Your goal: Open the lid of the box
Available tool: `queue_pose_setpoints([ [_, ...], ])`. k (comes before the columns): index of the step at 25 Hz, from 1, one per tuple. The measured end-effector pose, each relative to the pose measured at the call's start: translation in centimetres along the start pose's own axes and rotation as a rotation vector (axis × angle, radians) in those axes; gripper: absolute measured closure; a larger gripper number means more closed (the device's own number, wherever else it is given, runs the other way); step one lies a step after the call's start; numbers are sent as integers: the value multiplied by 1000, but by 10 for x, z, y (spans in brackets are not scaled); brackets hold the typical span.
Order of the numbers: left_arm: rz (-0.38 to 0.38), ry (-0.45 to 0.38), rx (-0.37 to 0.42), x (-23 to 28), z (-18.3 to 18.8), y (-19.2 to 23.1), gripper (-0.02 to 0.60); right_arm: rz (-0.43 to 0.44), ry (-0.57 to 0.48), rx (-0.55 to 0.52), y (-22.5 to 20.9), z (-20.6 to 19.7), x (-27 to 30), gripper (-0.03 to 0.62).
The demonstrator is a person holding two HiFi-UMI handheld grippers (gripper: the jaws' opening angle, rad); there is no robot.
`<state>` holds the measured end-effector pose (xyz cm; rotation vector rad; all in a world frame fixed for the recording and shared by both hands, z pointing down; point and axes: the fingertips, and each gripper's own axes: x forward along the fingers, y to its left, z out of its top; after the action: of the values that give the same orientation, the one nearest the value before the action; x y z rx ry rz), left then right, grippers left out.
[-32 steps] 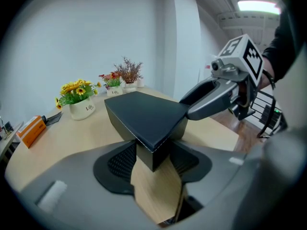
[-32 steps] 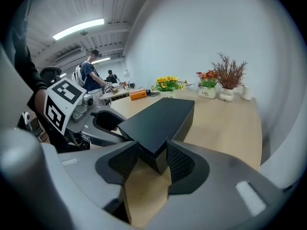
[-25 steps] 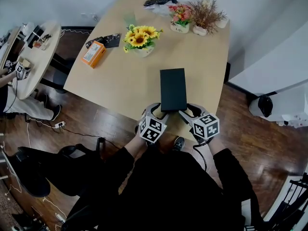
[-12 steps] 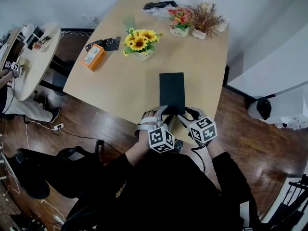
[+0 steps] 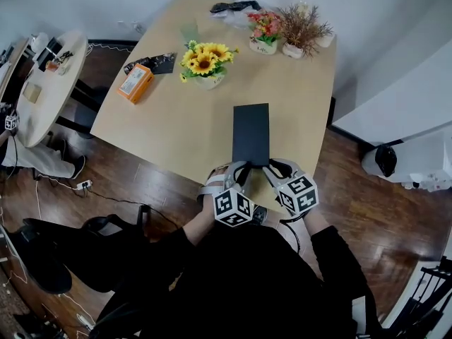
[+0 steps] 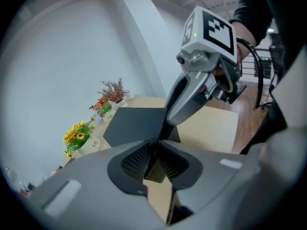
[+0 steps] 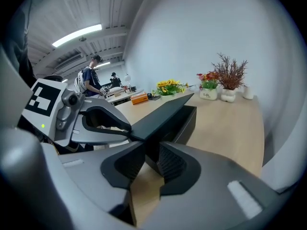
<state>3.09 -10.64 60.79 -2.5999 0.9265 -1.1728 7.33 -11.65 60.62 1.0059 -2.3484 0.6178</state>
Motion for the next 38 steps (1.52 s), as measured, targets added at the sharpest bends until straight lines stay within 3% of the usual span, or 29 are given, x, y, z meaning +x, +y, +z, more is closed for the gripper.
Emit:
queue_pose_setpoints([
  [2,-21,-62,-148,-5,4,5,546,-19,-28,21,-6,4,-4,514],
  [6,-67,-207,-536,-25,3,24,549,-64,-44,42,-19,9,-4,523],
  [13,-102,-353,-986,-55,-20,49,581,-109,-35,27,-23,12,6,523],
  [18,-70,-348,-1341,-61,-70,63,589,-110,-33,33,-22,13,10,523],
  [20,-36,-332,-1434,-65,-91,65,590,-109,-43,39,-22,16,9,523],
  [25,18,-344,-1473,-85,-102,76,589,-129,-109,70,-22,31,-6,531],
  [28,20,-371,-1470,-89,-87,85,589,-140,-173,118,-20,46,-21,536],
  [30,3,-399,-1422,-91,-65,93,589,-147,-223,130,-15,61,-34,539],
  [33,-29,-454,-1230,-102,-12,107,589,-153,-310,102,-4,92,-58,545],
  [38,-37,-587,-816,-137,84,121,589,-166,-443,37,10,133,-103,549],
])
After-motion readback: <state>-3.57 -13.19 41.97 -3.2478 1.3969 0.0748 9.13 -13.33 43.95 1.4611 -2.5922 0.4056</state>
